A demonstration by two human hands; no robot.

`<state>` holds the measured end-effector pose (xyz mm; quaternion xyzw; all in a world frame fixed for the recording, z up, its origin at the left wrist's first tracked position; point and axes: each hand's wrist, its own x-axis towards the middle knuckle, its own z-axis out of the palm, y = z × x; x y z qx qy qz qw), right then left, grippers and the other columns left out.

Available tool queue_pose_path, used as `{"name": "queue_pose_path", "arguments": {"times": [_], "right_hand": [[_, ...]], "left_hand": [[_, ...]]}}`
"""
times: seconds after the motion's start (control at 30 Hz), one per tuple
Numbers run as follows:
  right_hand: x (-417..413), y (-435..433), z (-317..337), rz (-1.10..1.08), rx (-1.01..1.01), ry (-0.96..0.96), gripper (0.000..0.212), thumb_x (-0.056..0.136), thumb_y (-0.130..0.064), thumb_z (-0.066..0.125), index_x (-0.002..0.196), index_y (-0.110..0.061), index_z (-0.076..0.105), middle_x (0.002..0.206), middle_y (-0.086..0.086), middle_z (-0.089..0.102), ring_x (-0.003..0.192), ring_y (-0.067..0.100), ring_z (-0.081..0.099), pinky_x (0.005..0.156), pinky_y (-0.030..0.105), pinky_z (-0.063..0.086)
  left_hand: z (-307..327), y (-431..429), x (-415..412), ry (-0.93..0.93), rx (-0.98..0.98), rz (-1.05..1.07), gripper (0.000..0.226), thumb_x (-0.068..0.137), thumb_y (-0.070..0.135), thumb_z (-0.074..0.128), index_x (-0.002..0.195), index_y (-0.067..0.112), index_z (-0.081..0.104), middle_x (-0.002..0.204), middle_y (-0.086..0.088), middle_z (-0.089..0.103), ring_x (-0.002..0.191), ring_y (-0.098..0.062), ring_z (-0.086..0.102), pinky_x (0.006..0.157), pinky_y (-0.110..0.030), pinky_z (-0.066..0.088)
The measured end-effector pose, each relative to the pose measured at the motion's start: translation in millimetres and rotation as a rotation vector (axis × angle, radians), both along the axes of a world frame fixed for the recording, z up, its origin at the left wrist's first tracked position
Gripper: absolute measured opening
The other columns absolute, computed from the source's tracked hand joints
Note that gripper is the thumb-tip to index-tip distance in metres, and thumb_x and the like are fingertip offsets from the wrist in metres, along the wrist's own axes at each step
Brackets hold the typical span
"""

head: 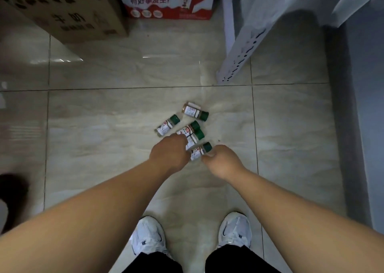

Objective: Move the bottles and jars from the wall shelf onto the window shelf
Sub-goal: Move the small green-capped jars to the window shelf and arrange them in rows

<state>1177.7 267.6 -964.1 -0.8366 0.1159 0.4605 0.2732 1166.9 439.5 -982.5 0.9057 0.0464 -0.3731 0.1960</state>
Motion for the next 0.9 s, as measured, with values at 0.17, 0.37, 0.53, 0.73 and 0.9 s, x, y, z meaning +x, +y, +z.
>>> {"name": "queue_pose_path", "arguments": {"times": [0.17, 0.37, 0.53, 0.73, 0.9], "right_hand": [[-1, 2, -67, -0.373, -0.023, 0.129, 0.033, 0.095, -0.038, 0.068, 0.081, -0.009, 0.064, 0.083, 0.008, 0.064, 0.071, 0.022, 0.059, 0.05, 0.027, 0.034], [1, 5, -116, -0.6, 0.015, 0.116, 0.036, 0.094, -0.039, 0.071, 0.101, -0.005, 0.074, 0.102, 0.012, 0.072, 0.09, 0.028, 0.067, 0.073, 0.029, 0.051], [6, 15, -141, -0.665, -0.036, 0.088, 0.039, 0.086, -0.041, 0.079, 0.099, -0.004, 0.078, 0.099, 0.014, 0.077, 0.093, 0.032, 0.073, 0.08, 0.034, 0.058], [8, 5, -140, -0.637, -0.066, 0.015, 0.03, 0.083, -0.033, 0.08, 0.09, -0.004, 0.073, 0.093, 0.011, 0.074, 0.091, 0.029, 0.071, 0.074, 0.032, 0.055], [6, -4, -97, -0.576, 0.001, -0.166, 0.045, 0.089, -0.03, 0.077, 0.055, -0.013, 0.052, 0.052, 0.001, 0.051, 0.052, 0.015, 0.052, 0.046, 0.027, 0.034]], "left_hand": [[-52, -12, 2, -0.057, 0.002, 0.032, 0.034, 0.096, 0.025, 0.059, 0.128, 0.015, 0.062, 0.13, -0.009, 0.064, 0.118, -0.029, 0.061, 0.096, -0.04, 0.052], [-97, -21, 10, -0.132, 0.062, -0.012, 0.033, 0.099, 0.033, 0.061, 0.126, 0.014, 0.061, 0.123, -0.008, 0.065, 0.111, -0.028, 0.064, 0.089, -0.044, 0.057], [-111, -26, 16, -0.162, 0.155, -0.128, 0.023, 0.1, 0.023, 0.057, 0.122, 0.016, 0.062, 0.115, -0.007, 0.07, 0.102, -0.025, 0.07, 0.084, -0.042, 0.06], [-115, -23, 12, -0.136, 0.094, -0.094, 0.03, 0.099, 0.021, 0.06, 0.129, 0.014, 0.056, 0.122, -0.009, 0.067, 0.108, -0.028, 0.068, 0.09, -0.042, 0.058], [-82, -3, 5, -0.114, -0.03, 0.037, 0.038, 0.092, 0.023, 0.063, 0.128, 0.018, 0.055, 0.12, -0.008, 0.068, 0.106, -0.029, 0.068, 0.087, -0.041, 0.057]]}}
